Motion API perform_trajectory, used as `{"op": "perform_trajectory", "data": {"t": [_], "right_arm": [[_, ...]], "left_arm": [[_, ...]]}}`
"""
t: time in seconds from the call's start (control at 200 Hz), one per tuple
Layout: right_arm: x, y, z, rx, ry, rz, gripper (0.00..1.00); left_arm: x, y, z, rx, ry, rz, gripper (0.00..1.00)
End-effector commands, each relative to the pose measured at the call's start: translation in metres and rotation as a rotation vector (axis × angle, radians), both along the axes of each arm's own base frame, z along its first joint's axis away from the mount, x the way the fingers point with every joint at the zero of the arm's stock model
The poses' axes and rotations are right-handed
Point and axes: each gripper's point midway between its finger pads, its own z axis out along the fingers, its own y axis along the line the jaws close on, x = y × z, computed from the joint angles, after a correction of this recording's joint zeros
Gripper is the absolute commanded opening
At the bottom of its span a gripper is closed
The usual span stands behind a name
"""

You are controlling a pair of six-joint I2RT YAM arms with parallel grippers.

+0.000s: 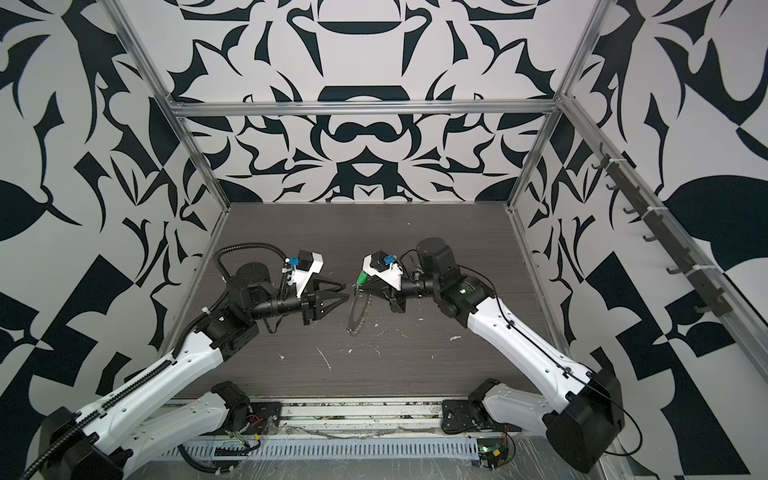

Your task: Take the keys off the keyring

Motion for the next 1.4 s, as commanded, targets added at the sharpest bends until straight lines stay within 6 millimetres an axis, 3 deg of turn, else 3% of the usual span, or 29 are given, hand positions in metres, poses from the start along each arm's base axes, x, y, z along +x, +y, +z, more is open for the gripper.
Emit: {"op": "perform_trajectory", "data": {"t": [0.0,0.17,0.565,0.68,1.08,1.37,1.4], "right_arm": [[-0.010,0.003,0.028,0.076,-0.100,0.050,0.00],[-0.012,0.004,0.028,0.081,-0.094,0.063,0.00],[-0.015,0.009,0.031,0.105,-0.077,0.093,0.00],[-0.015,0.010,0.028,0.103,-0.071,0.095,0.00],[-0.014,0.006,0.021,0.072,-0.082,0.075,0.00],[-0.013,0.004,0.017,0.057,-0.070,0.064,0.00],[-0.014,0.004,0.016,0.056,-0.066,0.064,0.00]], "left_arm": [[0.000,-0.003,0.014,-0.017,-0.048,-0.020,0.41],[0.000,-0.008,0.011,-0.012,-0.029,-0.046,0.49],[-0.006,-0.019,0.008,-0.022,-0.029,-0.090,0.49],[-0.007,-0.020,0.014,-0.033,-0.044,-0.098,0.45],[-0.010,-0.006,0.013,0.037,-0.080,-0.044,0.13],[0.000,0.003,0.011,0.109,-0.102,0.036,0.11],[0.003,0.004,0.013,0.110,-0.113,0.057,0.15]]}}
